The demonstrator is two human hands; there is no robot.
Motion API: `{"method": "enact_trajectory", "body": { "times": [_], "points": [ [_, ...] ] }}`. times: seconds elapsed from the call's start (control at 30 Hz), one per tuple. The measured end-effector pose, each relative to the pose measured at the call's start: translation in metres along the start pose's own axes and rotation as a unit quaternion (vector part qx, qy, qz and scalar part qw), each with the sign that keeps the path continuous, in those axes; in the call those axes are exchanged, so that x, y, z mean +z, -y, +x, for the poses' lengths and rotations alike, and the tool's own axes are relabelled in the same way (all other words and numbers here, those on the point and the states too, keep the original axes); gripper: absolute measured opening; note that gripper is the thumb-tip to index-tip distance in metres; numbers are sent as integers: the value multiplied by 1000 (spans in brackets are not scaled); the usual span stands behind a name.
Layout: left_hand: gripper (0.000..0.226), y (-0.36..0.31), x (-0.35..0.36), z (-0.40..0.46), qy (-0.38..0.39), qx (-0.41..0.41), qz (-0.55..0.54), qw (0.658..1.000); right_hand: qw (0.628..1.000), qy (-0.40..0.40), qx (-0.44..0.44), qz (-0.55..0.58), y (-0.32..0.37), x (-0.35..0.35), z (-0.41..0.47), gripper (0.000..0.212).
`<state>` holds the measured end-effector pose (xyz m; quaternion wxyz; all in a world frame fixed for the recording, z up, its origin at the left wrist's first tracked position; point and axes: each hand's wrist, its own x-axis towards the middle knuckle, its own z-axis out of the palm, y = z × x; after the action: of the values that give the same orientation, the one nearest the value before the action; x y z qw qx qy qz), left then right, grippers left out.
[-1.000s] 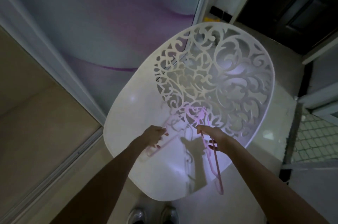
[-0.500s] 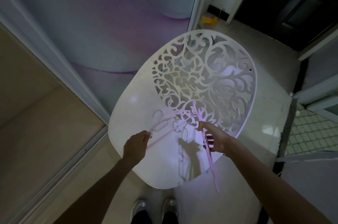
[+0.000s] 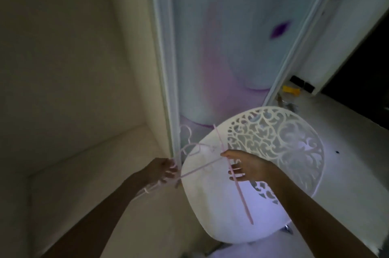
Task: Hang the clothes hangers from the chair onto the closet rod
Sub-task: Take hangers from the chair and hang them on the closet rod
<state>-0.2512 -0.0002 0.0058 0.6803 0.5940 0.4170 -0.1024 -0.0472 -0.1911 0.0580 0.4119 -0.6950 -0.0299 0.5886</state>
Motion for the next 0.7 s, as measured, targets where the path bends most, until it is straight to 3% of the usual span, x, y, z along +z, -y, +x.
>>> {"method": "enact_trajectory", "body": {
  "times": [0.07,0.13,0.2,0.33,0.37,0.53,0.7],
  "points": [
    [23,0,-19,-40,-32,23,16,999,998,37,-16,-54,16,28,-16,74],
    [23,3,-32,-81,-53,38,25,998,994,65,-34,-85,27,56,-28,78],
    [25,9,-50,-121,-72,51,14,996,988,89,-56,-112,39,92,-44,66],
    [21,15,-81,-195,-127,59,-26,990,972,136,-107,-156,60,162,-74,13],
    [19,15,-88,-210,-147,56,-33,987,969,143,-119,-159,64,176,-79,9],
    [24,11,-133,-276,-301,49,-60,951,940,220,-185,-181,94,249,-124,6],
    [24,-15,-190,-325,-396,38,-67,915,909,246,-262,-210,140,311,-156,11]
  ]
}}
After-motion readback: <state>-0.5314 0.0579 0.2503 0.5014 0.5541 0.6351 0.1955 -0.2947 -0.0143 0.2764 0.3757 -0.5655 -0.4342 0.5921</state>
